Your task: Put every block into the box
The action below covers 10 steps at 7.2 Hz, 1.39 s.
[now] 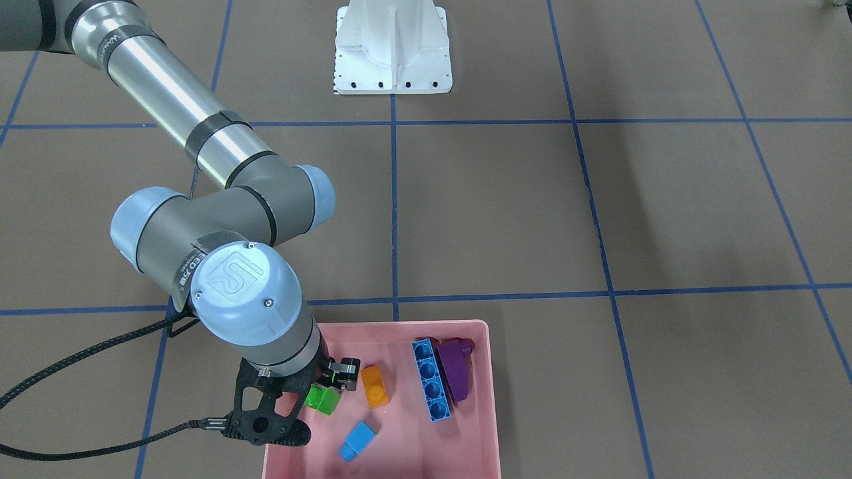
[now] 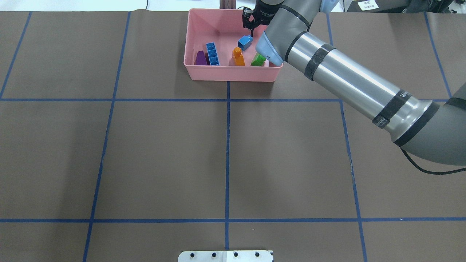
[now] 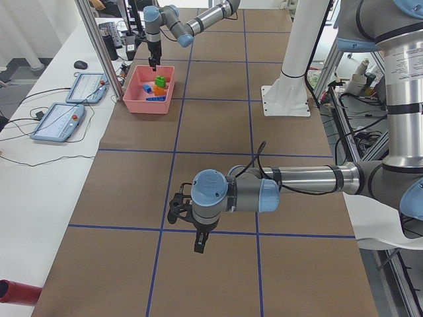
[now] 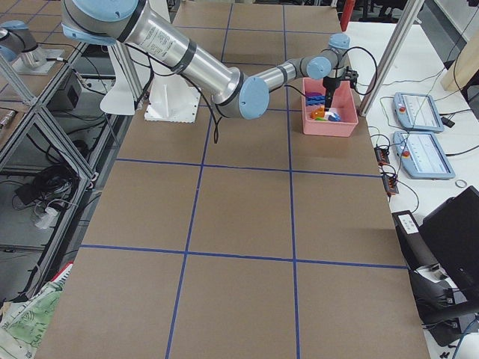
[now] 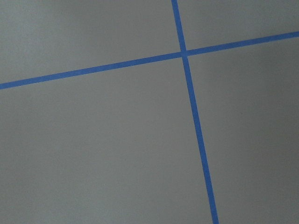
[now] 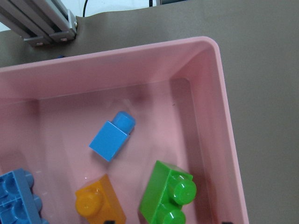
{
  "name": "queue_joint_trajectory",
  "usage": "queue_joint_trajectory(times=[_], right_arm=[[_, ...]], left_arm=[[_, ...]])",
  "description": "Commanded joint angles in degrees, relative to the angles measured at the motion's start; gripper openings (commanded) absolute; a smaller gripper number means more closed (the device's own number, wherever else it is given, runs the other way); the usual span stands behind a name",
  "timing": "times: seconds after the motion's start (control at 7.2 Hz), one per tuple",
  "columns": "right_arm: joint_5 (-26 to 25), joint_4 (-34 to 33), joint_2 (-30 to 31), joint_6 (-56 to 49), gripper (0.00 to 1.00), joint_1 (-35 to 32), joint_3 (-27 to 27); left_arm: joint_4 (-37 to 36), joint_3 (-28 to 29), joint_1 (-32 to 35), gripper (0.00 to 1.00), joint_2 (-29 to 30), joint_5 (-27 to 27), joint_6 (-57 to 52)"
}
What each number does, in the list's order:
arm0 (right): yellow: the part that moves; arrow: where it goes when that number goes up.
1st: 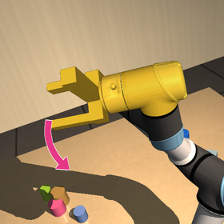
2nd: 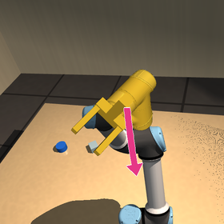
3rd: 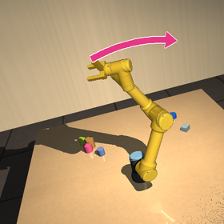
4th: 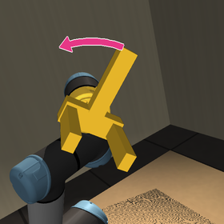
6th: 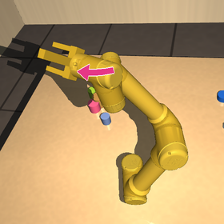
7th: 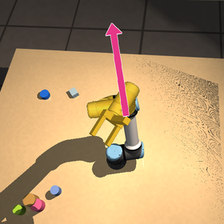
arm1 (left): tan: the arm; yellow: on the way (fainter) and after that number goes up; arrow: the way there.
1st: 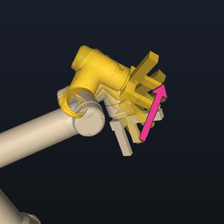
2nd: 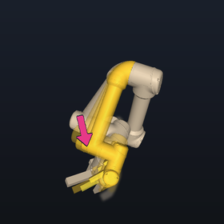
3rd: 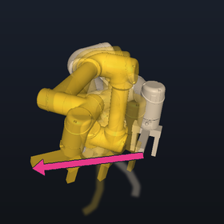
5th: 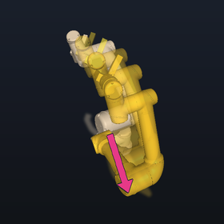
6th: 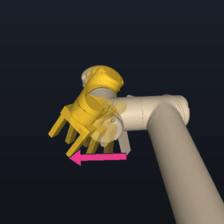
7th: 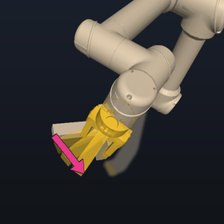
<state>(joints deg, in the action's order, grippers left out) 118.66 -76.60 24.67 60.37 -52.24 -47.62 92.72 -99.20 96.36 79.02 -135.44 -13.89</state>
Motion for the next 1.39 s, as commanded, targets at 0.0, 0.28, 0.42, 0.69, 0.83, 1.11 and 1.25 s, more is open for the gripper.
queue_joint_trajectory(times=[0.0, 0.28, 0.42, 0.69, 0.83, 1.11, 1.25], right_arm=[[1.7, -0.6, 0.5, -4.6, 1.0, -2.5, -0.1], [3.8, -6.8, 2.7, -12.9, 1.0, -6.2, -3.3], [5.3, -11.9, 8.7, -19.4, 1.0, -8.9, -11.9], [9.4, -16.3, 23.9, -29.0, 1.0, -15.1, -28.9], [9.5, -16.7, 31.6, -34.9, 1.0, -18.4, -35.8], [9.6, -16.7, 46.1, -48.2, 1.0, -22.7, -44.9], [9.5, -16.4, 52.5, -53.1, 1.0, -24.0, -48.1]], left_arm=[[0.0, 0.1, 0.0, 1.0, 0.0, 0.0, 0.0], [0.0, 0.1, 0.0, 1.0, 0.0, 0.0, 0.0], [0.0, 0.0, 0.1, 1.0, 0.0, 0.0, -0.1], [0.0, 0.1, 0.1, 1.0, 0.0, -0.3, -0.3], [0.0, 0.0, 0.1, 1.0, 0.1, -0.2, -0.3], [-0.1, 0.1, 0.1, 1.0, 0.1, -0.3, -0.3], [-0.1, 0.1, 0.1, 1.0, 0.0, -0.3, -0.3]])
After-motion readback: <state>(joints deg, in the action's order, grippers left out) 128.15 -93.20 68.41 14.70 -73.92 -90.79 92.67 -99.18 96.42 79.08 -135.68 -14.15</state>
